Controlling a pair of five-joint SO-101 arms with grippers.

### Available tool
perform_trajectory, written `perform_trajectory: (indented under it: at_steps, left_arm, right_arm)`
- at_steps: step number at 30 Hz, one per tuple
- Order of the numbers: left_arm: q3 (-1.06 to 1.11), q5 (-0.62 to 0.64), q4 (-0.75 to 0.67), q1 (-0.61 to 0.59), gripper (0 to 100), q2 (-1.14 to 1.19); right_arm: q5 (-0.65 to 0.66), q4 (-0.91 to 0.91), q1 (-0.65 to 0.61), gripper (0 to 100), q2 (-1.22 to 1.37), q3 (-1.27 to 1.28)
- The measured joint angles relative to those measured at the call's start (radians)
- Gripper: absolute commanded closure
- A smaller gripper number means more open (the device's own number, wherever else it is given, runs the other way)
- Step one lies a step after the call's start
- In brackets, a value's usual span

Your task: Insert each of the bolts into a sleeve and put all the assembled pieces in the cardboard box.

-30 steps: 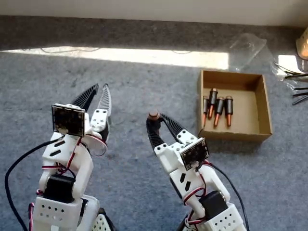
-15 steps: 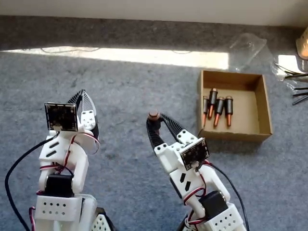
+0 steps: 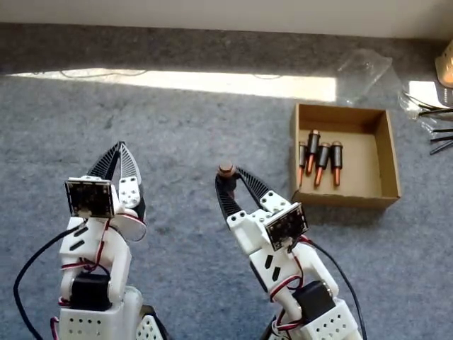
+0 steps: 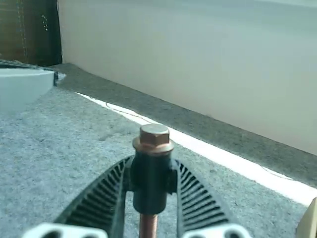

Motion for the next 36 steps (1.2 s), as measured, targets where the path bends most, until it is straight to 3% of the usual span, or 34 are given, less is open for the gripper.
perform_trajectory:
  at_steps: [8,16,22,31,36]
  left_arm:
    - [0.011,-0.064,0.040,-0.002,99,-0.026]
    - [0.078,-0.068,0.264,-0.002,99,-0.028]
    - [0.164,-0.068,0.290,-0.002,99,-0.028]
    - [0.173,-0.068,0.387,-0.002,99,-0.026]
    - [0.173,-0.068,0.509,-0.002,99,-0.026]
  right_arm:
    - [0.000,0.003,0.000,99.5,0.000,0.000]
    - [0.000,0.005,0.000,99.5,0.000,0.000]
    - [0.000,0.005,0.006,99.5,0.000,0.000]
    - [0.000,0.005,0.110,99.5,0.000,0.000]
    - [0.000,0.055,0.273,99.5,0.000,0.000]
